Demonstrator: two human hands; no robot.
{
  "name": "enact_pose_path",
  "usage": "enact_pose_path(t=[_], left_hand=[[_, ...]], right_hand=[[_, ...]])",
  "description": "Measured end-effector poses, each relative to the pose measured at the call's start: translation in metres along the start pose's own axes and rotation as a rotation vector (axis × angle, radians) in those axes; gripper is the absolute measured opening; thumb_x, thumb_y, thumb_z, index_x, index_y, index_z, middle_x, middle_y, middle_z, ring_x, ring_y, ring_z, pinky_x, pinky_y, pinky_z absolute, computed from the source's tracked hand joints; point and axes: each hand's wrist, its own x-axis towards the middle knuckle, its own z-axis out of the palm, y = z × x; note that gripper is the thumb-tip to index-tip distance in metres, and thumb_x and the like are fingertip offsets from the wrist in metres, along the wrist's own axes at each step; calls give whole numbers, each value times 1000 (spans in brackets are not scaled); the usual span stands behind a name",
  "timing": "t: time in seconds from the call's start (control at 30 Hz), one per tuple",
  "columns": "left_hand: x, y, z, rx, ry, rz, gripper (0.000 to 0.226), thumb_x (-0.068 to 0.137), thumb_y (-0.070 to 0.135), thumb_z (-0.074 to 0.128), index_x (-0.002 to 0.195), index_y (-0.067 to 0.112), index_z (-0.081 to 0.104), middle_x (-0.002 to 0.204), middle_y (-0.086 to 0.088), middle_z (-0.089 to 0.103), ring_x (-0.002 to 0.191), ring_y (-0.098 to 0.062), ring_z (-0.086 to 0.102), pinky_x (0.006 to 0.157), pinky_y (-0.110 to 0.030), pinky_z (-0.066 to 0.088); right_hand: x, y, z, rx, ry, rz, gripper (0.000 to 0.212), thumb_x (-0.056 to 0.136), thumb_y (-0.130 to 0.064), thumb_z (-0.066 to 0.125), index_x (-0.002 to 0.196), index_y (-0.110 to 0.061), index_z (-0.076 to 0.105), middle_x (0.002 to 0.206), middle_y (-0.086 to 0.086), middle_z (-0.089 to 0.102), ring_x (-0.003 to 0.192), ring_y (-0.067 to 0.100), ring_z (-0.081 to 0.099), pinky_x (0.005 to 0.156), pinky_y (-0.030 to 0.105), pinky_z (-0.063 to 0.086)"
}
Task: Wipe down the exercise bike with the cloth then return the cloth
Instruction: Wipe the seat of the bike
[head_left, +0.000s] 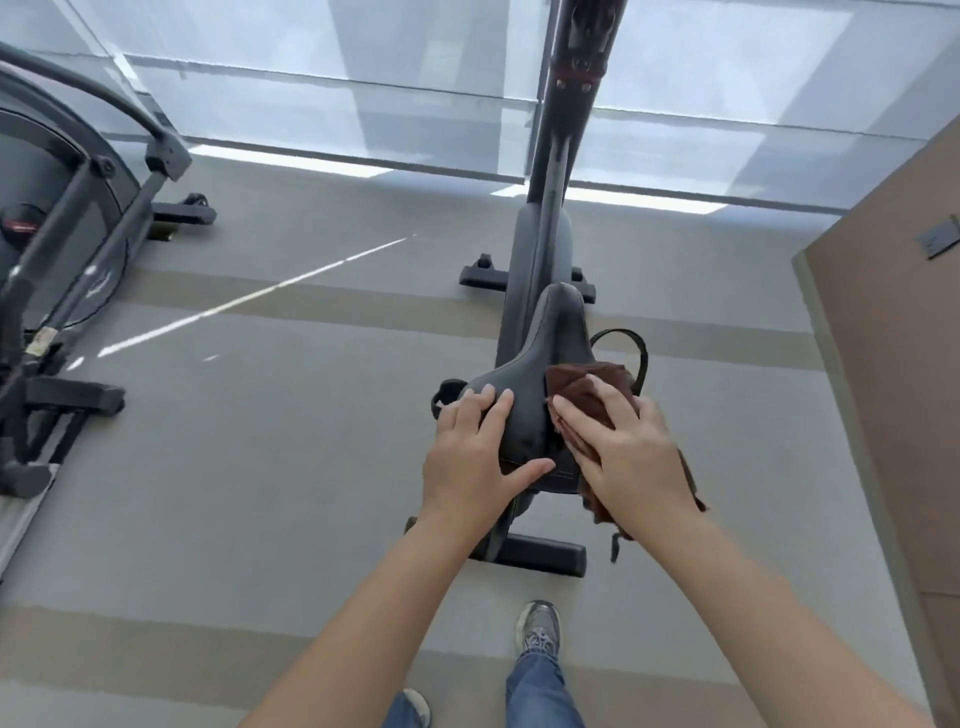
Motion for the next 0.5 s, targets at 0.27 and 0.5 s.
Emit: enact_pose_path(t=[0.27,0.5], left_hand=[[8,-20,-5,52,-14,192,71,65,48,75,121,6,58,113,-11,63,99,-33,56,71,-41,53],[8,-31,-7,24,-99,279,69,78,47,64,133,10,46,131,-11,51,115,-31,44,89,-39,44]], right_hand=[[83,-5,12,121,-41,268,37,93,-31,47,130,-36,48,145,0,37,114,36,45,99,45,38],[2,-37,22,-57,123,314,37,88,-31,55,125,-33,54,137,5,49,107,41,45,89,51,44]])
